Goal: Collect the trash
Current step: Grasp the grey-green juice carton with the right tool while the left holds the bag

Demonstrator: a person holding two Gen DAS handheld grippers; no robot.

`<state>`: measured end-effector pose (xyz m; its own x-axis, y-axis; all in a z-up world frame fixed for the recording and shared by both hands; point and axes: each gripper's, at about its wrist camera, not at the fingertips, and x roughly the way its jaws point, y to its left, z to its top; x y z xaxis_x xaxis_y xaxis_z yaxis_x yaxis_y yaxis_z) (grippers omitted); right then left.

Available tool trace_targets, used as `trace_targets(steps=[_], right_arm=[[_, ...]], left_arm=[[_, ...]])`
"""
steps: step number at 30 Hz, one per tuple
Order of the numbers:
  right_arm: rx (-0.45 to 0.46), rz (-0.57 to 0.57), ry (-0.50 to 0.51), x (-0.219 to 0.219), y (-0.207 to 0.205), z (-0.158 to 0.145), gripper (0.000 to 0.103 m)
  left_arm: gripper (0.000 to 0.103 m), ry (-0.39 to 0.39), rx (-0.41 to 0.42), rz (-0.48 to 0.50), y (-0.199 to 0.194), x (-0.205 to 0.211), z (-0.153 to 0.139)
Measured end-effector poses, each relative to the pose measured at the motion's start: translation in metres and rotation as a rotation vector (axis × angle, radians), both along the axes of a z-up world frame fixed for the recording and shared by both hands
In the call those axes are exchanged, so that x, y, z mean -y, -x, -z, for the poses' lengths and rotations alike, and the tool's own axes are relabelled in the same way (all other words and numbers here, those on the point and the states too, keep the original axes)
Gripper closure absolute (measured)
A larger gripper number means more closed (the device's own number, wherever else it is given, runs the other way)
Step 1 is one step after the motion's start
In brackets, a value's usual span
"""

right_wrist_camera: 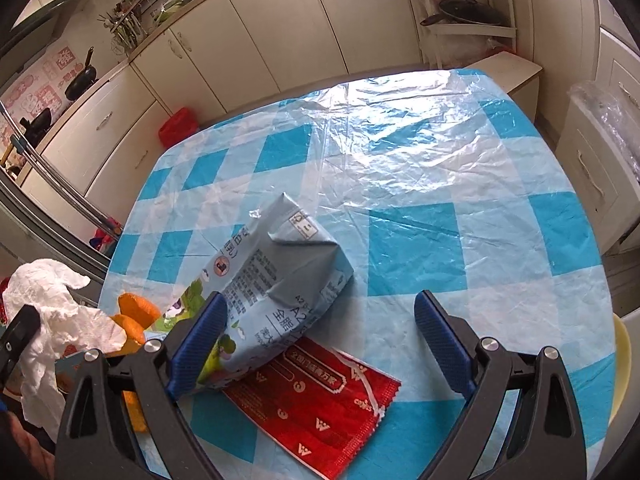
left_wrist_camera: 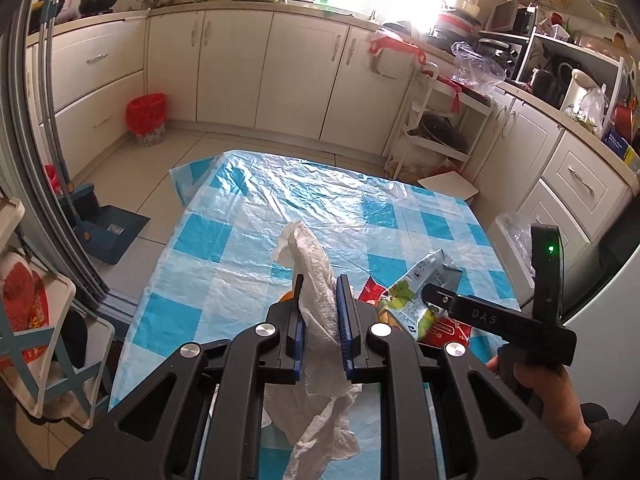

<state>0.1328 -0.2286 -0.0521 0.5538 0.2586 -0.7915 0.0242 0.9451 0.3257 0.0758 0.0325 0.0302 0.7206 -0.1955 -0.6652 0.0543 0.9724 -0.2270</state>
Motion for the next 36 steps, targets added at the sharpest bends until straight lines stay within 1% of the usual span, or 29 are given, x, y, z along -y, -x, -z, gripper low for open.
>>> trace_targets(steps=[3, 4, 6, 8, 9, 10, 12, 13, 16, 19, 21, 23, 26, 27, 29, 30, 31, 33, 36], right_arm=[[0.027, -0.012, 0.005, -0.006, -0.006, 0.000, 0.012], [0.048, -0.024, 0.029, -0.009, -0.006, -0.001, 0.012], [0.094, -0.042, 0.110, -0.013, -0.005, -0.008, 0.013], [0.112, -0.030, 0.187, -0.013, -0.006, -0.014, 0.013], [0.105, -0.024, 0.199, -0.011, -0.007, -0.016, 0.013], [0.088, -0.019, 0.178, -0.009, -0.009, -0.017, 0.013], [0.053, -0.014, 0.083, -0.003, -0.011, -0.017, 0.013], [0.042, -0.017, 0.057, -0.003, -0.013, -0.015, 0.013], [-0.010, -0.031, 0.034, -0.010, -0.015, -0.007, 0.013], [-0.026, -0.046, -0.006, -0.013, -0.016, -0.003, 0.013], [-0.012, -0.059, 0.001, -0.015, -0.018, -0.006, 0.013], [-0.020, -0.083, 0.022, -0.018, -0.024, -0.009, 0.013], [-0.122, -0.108, -0.008, -0.021, -0.042, -0.003, 0.013], [-0.128, -0.103, 0.002, -0.023, -0.046, -0.003, 0.013], [-0.141, -0.108, 0.022, -0.030, -0.052, -0.004, 0.021], [-0.141, -0.111, 0.029, -0.033, -0.054, -0.004, 0.036], [-0.141, -0.120, 0.027, -0.036, -0.055, -0.005, 0.043], [-0.135, -0.126, 0.024, -0.037, -0.055, -0.009, 0.047], [-0.111, -0.133, 0.035, -0.033, -0.049, -0.017, 0.051]], left_arm=[[0.089, 0.005, -0.003, 0.012, 0.001, 0.001, 0.000], [0.089, 0.005, -0.004, 0.015, 0.001, 0.001, 0.001], [0.089, 0.013, -0.010, 0.019, 0.001, 0.000, 0.001], [0.089, 0.027, -0.021, 0.020, 0.000, -0.002, 0.001], [0.089, 0.034, -0.025, 0.021, 0.000, -0.003, 0.002], [0.089, 0.042, -0.028, 0.024, 0.000, -0.005, 0.001], [0.089, 0.056, -0.031, 0.029, 0.000, -0.008, 0.000], [0.089, 0.062, -0.031, 0.031, 0.000, -0.009, 0.000], [0.089, 0.077, -0.032, 0.033, 0.003, -0.013, -0.003], [0.089, 0.090, -0.032, 0.034, 0.005, -0.016, -0.004], [0.089, 0.108, -0.036, 0.034, 0.005, -0.019, -0.005], [0.089, 0.121, -0.035, 0.034, 0.005, -0.021, -0.007], [0.089, 0.126, -0.029, 0.040, 0.008, -0.021, -0.010], [0.089, 0.127, -0.026, 0.042, 0.009, -0.021, -0.011], [0.089, 0.127, -0.022, 0.046, 0.010, -0.021, -0.013], [0.089, 0.131, -0.022, 0.046, 0.010, -0.022, -0.013], [0.089, 0.142, -0.025, 0.047, 0.010, -0.024, -0.013], [0.089, 0.181, -0.042, 0.048, 0.008, -0.028, -0.011], [0.089, 0.277, -0.082, 0.062, 0.005, -0.037, -0.006]])
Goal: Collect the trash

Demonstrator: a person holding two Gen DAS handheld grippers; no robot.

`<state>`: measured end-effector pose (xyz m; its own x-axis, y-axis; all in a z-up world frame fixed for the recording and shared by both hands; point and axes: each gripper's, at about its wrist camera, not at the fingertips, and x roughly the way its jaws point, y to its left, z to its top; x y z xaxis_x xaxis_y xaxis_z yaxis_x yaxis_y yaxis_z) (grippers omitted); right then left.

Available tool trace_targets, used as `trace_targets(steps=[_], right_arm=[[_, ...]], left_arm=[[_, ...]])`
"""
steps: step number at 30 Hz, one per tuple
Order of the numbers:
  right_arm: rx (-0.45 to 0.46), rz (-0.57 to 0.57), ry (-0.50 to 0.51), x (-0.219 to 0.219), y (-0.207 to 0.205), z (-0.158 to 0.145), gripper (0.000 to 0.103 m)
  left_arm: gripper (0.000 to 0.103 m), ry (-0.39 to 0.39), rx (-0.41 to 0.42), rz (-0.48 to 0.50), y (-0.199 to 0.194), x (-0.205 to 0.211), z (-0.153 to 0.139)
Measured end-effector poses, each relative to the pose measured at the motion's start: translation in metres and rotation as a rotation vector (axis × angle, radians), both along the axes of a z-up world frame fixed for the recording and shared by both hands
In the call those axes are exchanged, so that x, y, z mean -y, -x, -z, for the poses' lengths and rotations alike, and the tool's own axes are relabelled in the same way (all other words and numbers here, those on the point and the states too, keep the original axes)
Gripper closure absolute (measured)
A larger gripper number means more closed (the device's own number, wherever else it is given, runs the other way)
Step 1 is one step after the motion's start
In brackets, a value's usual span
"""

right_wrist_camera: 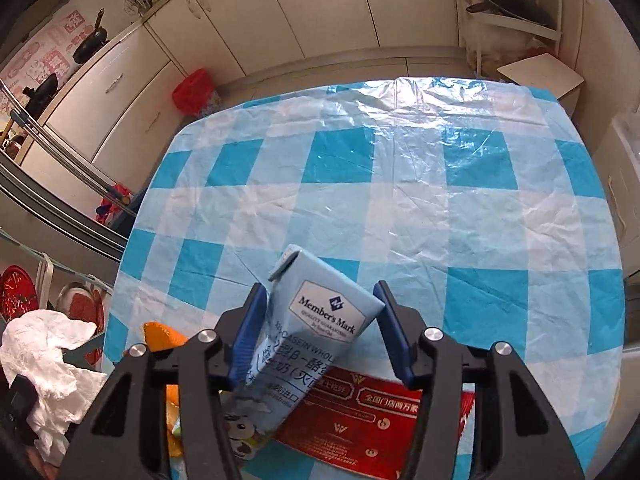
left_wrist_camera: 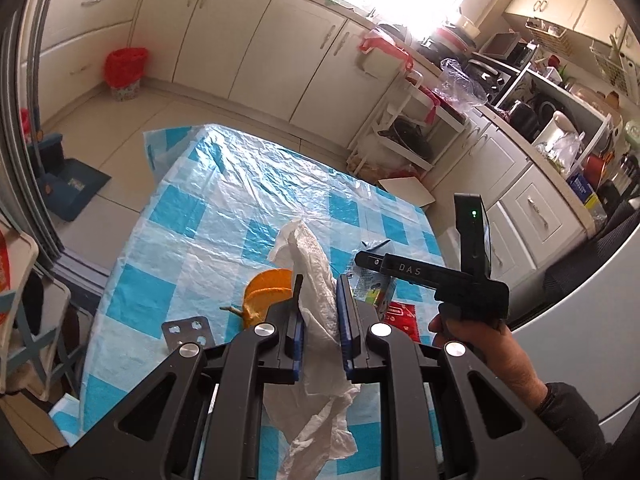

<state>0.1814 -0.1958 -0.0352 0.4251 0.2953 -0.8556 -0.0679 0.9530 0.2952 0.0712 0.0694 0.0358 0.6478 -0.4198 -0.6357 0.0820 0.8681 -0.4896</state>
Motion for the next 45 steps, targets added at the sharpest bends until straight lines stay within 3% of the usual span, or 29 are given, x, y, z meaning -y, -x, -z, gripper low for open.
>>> trace_targets(steps=[3, 5, 9, 11, 16, 22, 25, 32, 34, 35, 36, 38, 39, 42, 45], right_arm=[[0.015, 0.000, -0.035, 0.013, 0.009, -0.009, 0.054], [0.031, 0.004, -0.083, 0.026, 0.020, -0.013, 0.055], [0.030, 0.016, -0.183, 0.049, 0.036, -0.004, 0.056], [0.011, 0.038, -0.252, 0.060, 0.040, 0.006, 0.056], [0.006, 0.050, -0.321, 0.073, 0.046, 0.013, 0.056], [0.029, 0.039, -0.361, 0.085, 0.057, 0.006, 0.056], [0.035, 0.033, -0.366, 0.091, 0.063, 0.004, 0.056], [0.023, 0.045, -0.362, 0.109, 0.076, 0.011, 0.056], [0.019, 0.046, -0.362, 0.113, 0.079, 0.013, 0.056], [0.018, 0.046, -0.365, 0.115, 0.080, 0.013, 0.056], [0.019, 0.044, -0.368, 0.118, 0.082, 0.013, 0.056], [0.025, 0.041, -0.367, 0.120, 0.085, 0.012, 0.056], [0.028, 0.038, -0.366, 0.121, 0.086, 0.011, 0.056], [0.041, 0.032, -0.367, 0.125, 0.090, 0.007, 0.056], [0.055, 0.031, -0.370, 0.128, 0.094, 0.004, 0.056]], left_arm=[[0.089, 0.057, -0.043, 0.020, -0.006, -0.002, 0.008], [0.086, 0.028, -0.077, 0.032, -0.010, 0.005, 0.015], [0.058, -0.046, -0.141, 0.028, -0.018, 0.016, 0.032], [0.050, -0.082, -0.155, 0.023, -0.021, 0.020, 0.037], [0.048, -0.143, -0.148, 0.009, -0.026, 0.022, 0.039], [0.039, -0.296, -0.018, 0.077, -0.017, 0.061, 0.021], [0.039, -0.354, -0.033, 0.119, -0.020, 0.084, 0.028], [0.038, -0.387, -0.066, 0.146, -0.031, 0.117, 0.041], [0.039, -0.397, -0.089, 0.130, -0.035, 0.119, 0.048], [0.048, -0.400, -0.100, 0.119, -0.036, 0.119, 0.051], [0.065, -0.402, -0.110, 0.112, -0.038, 0.118, 0.055], [0.089, -0.405, -0.130, 0.102, -0.040, 0.117, 0.060], [0.095, -0.403, -0.128, 0.094, -0.040, 0.115, 0.060], [0.098, -0.404, -0.076, 0.073, -0.035, 0.114, 0.048], [0.099, -0.354, 0.010, 0.078, -0.026, 0.113, 0.029]])
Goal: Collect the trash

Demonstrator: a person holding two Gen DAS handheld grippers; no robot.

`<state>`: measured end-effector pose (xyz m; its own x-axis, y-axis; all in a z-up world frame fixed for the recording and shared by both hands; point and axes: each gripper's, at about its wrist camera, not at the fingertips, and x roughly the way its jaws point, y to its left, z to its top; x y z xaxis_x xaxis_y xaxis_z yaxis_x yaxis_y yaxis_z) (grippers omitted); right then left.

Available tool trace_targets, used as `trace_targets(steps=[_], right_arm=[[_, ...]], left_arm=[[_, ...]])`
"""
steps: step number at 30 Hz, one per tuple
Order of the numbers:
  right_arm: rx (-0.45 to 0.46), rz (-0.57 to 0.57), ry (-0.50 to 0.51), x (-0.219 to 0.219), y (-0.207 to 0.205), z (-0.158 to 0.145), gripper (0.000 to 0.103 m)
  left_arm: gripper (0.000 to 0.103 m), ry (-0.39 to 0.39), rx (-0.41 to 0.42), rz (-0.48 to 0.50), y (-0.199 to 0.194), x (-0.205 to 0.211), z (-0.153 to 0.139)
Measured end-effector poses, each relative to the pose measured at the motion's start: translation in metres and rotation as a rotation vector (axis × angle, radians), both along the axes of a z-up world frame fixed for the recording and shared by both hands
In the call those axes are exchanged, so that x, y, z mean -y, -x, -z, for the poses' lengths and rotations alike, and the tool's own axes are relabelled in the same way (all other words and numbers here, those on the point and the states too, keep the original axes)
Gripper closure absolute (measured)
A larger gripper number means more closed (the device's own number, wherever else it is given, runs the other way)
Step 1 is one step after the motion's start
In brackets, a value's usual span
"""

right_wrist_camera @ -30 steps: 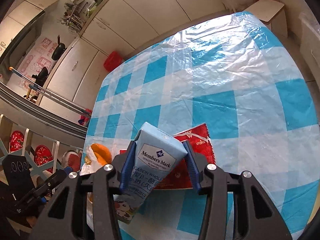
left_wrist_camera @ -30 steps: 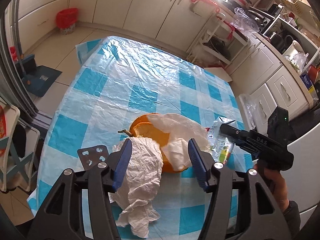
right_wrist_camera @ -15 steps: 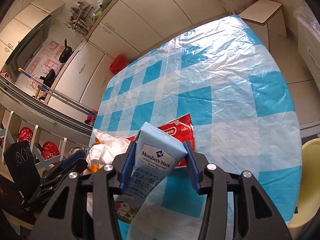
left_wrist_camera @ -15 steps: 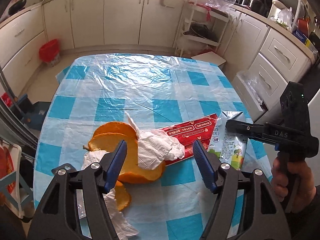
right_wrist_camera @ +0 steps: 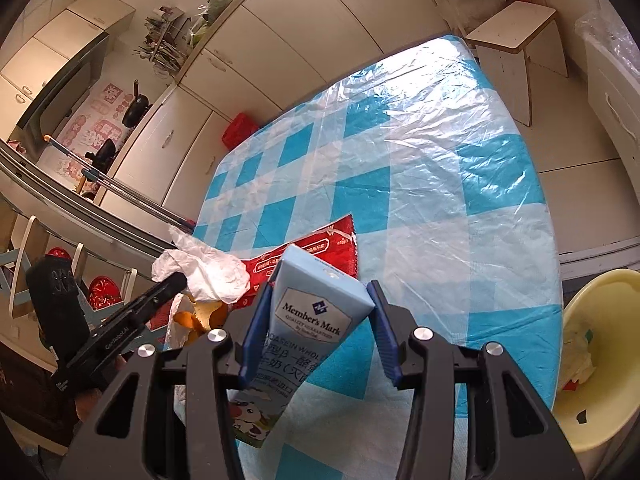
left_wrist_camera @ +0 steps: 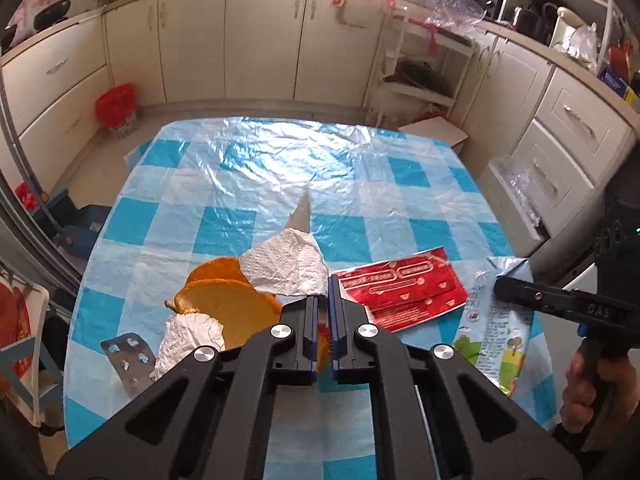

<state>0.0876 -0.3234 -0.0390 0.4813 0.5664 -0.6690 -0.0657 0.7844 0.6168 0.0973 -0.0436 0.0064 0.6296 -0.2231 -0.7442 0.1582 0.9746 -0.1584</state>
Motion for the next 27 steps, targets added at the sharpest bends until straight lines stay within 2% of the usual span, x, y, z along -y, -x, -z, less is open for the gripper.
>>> trace_targets(steps=[3, 6, 19, 27], right_arm=[[0.015, 0.007, 0.001, 0.003, 0.005, -0.004, 0.056], [0.031, 0.021, 0.006, 0.009, 0.011, -0.008, 0.056], [0.102, 0.161, 0.066, 0.058, 0.050, -0.025, 0.056], [0.133, 0.340, 0.151, 0.111, 0.076, -0.031, 0.056]], left_arm=[[0.099, 0.047, 0.065, 0.039, 0.010, 0.003, -0.015], [0.099, 0.060, 0.091, 0.075, 0.019, 0.011, -0.021], [0.099, 0.046, 0.117, 0.183, 0.055, 0.057, -0.029], [0.099, 0.080, 0.115, 0.268, 0.069, 0.107, -0.036]])
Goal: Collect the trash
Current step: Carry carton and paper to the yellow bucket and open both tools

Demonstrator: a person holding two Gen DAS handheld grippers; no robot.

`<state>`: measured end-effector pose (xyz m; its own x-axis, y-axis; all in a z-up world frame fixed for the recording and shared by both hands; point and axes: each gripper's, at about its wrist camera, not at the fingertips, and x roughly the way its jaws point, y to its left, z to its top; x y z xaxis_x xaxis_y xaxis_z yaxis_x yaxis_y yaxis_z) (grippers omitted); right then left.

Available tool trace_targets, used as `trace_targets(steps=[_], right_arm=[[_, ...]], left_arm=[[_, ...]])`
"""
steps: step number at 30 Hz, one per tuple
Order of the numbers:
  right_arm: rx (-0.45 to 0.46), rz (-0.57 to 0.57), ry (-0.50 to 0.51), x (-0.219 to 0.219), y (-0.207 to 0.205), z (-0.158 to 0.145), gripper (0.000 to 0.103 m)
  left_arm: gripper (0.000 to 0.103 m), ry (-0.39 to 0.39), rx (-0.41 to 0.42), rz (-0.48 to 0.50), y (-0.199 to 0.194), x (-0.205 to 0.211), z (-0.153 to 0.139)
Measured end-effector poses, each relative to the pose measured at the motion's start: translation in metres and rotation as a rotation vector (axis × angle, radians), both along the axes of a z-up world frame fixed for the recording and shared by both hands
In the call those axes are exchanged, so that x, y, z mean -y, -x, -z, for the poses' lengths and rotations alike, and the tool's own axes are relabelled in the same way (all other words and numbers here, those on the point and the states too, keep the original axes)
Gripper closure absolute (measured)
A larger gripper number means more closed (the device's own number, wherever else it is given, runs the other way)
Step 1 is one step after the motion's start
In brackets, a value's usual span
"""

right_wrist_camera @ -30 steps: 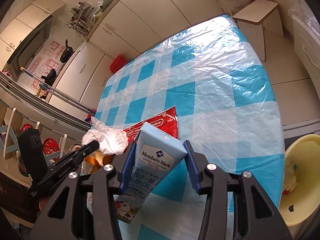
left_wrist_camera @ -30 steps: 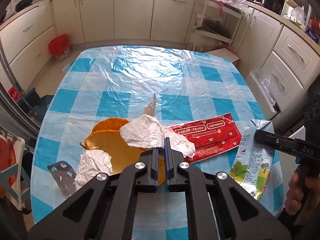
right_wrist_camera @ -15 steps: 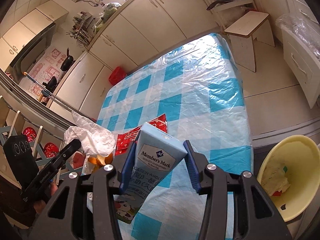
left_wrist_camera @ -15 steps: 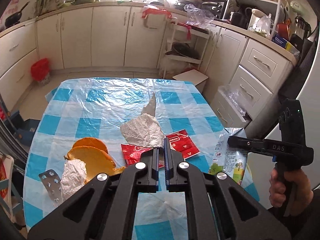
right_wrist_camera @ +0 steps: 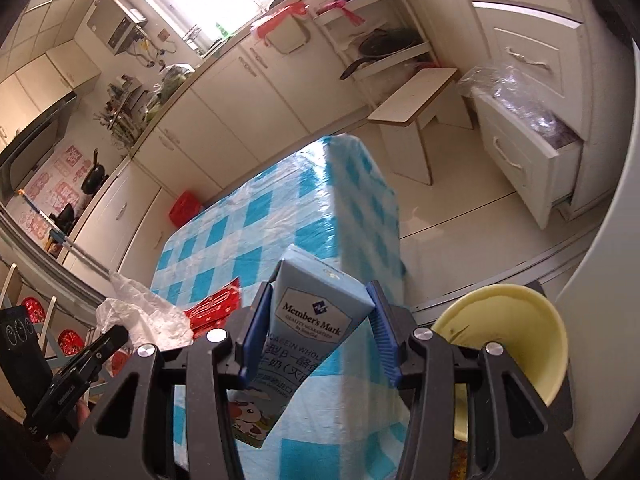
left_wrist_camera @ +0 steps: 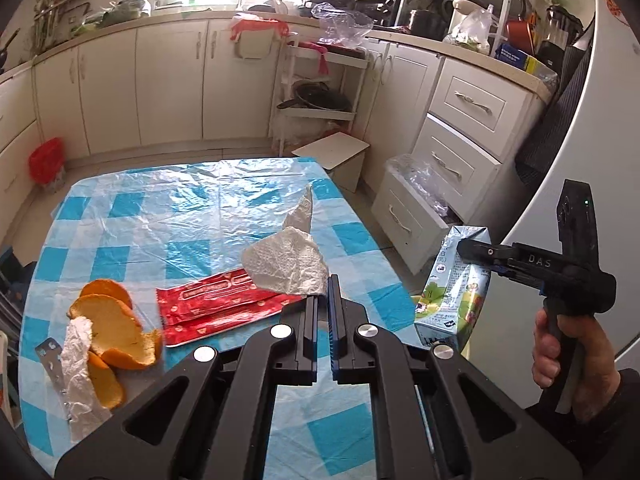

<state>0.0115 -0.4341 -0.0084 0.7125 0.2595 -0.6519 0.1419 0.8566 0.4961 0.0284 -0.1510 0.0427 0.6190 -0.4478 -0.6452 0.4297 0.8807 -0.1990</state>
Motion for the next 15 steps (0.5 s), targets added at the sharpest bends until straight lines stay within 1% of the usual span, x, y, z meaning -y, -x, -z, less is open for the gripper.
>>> trace_targets(steps=[3, 6, 11, 13, 15], right_arm=[[-0.008, 0.076, 0.077, 0.014, 0.007, -0.002, 0.056], [-0.035, 0.136, 0.189, 0.021, 0.012, -0.002, 0.056], [-0.096, 0.175, 0.351, 0.029, 0.010, 0.007, 0.056], [-0.120, 0.187, 0.391, 0.034, 0.011, 0.011, 0.056], [-0.142, 0.200, 0.410, 0.044, 0.016, 0.017, 0.056]], left_arm=[[0.099, 0.006, -0.005, 0.034, 0.004, 0.024, 0.002], [0.099, -0.003, -0.010, 0.070, 0.009, 0.051, 0.008], [0.099, -0.004, -0.031, 0.117, 0.014, 0.097, 0.021], [0.099, -0.002, -0.040, 0.130, 0.015, 0.113, 0.026], [0.099, -0.001, -0.046, 0.142, 0.017, 0.129, 0.030]])
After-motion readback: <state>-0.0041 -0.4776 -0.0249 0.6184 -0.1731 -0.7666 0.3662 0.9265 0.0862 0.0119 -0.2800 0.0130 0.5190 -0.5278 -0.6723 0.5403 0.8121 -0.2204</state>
